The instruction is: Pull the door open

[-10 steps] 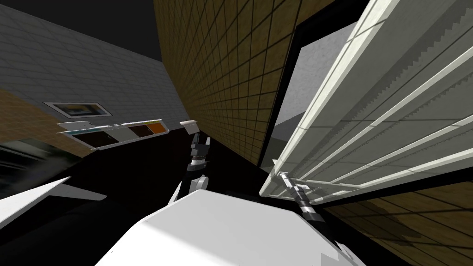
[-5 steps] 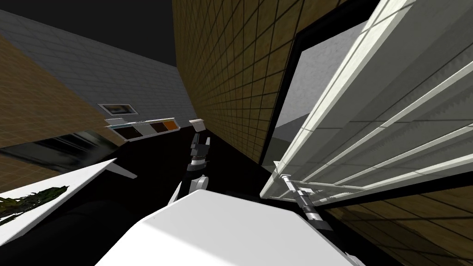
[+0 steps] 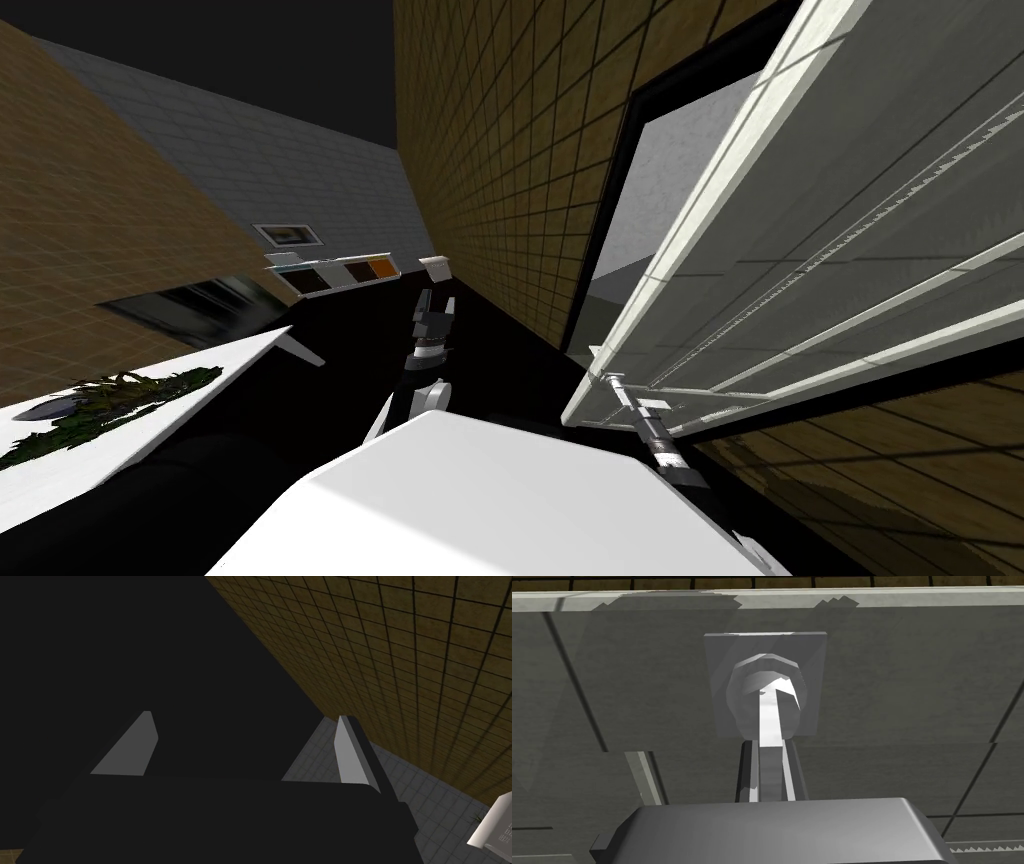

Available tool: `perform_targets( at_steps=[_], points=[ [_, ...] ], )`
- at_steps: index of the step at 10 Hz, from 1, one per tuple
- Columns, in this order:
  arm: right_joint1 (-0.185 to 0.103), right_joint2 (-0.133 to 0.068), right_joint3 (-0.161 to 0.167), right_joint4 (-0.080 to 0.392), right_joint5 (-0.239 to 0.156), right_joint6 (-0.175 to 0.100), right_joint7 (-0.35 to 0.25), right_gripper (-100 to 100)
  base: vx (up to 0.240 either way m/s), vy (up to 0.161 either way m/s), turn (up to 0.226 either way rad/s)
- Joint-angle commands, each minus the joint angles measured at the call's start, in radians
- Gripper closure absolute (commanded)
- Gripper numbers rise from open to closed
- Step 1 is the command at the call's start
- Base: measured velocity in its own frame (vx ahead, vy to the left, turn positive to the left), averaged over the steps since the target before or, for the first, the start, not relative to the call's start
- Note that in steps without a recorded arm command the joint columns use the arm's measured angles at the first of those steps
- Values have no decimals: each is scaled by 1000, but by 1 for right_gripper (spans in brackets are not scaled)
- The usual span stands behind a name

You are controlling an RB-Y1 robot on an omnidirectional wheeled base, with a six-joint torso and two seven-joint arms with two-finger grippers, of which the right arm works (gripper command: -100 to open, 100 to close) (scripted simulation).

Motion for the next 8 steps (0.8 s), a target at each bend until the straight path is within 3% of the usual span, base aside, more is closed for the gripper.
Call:
perform_targets(
  at_steps=[1,6,8],
  points=[
    [1,11,-3,-26,9,29,5,100,-195,-47,87],
    [-76,66,-32,-24,48,105,35,100,-215,-86,111],
    [-76,66,-32,-24,48,105,35,100,-97,-39,34]
  ],
)
